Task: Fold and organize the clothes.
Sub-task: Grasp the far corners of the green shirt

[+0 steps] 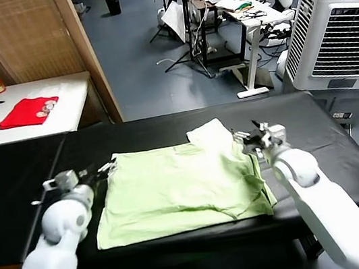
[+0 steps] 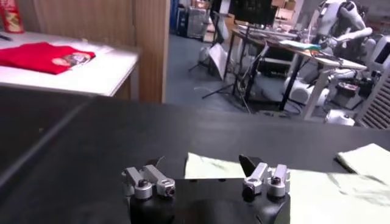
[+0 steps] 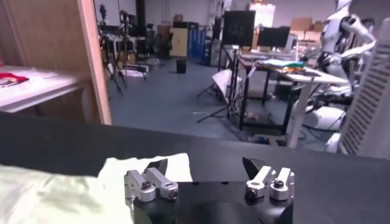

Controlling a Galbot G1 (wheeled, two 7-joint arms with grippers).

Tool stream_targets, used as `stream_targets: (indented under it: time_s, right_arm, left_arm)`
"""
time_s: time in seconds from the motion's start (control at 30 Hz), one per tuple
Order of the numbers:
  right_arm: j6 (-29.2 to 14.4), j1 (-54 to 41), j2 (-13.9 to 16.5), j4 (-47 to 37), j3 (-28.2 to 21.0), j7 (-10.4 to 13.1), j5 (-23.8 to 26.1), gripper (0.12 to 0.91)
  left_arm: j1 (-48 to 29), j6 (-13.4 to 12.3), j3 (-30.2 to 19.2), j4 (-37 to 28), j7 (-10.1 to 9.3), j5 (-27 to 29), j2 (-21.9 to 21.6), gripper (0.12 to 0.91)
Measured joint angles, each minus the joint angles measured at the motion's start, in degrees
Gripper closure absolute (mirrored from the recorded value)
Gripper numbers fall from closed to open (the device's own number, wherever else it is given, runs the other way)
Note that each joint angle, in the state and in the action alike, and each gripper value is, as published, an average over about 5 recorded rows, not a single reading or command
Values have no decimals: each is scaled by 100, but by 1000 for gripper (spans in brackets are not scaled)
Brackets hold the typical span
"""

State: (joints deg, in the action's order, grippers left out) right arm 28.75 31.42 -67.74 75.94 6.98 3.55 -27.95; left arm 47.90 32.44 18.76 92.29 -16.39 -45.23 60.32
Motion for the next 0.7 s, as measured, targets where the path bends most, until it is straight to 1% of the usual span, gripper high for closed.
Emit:
stream_targets:
  time_s: [0.13, 0.33, 0.53, 0.63, 0.7]
  right_arm:
    - [52, -426, -170, -652, -249, -77, -6, 227]
    - [108, -763, -414, -1283, -429, -136, 90, 227]
    - [211, -859, -623, -1644, -391, -179, 140, 227]
    - [238, -849, -685, -1703, -354, -215, 145, 234]
    - [248, -835, -709, -1721, -330, -238, 155, 271]
  left_arm:
    - [-412, 48, -203, -576, 79, 56, 140, 232]
    - [-717, 99, -282, -1181, 150, 63, 283, 232]
    - [-866, 99, -326, -1493, 415, 103, 320, 232]
    - [-915, 80, -343, -1588, 497, 155, 329, 266]
    - [-939, 76, -350, -1647, 535, 171, 330, 329]
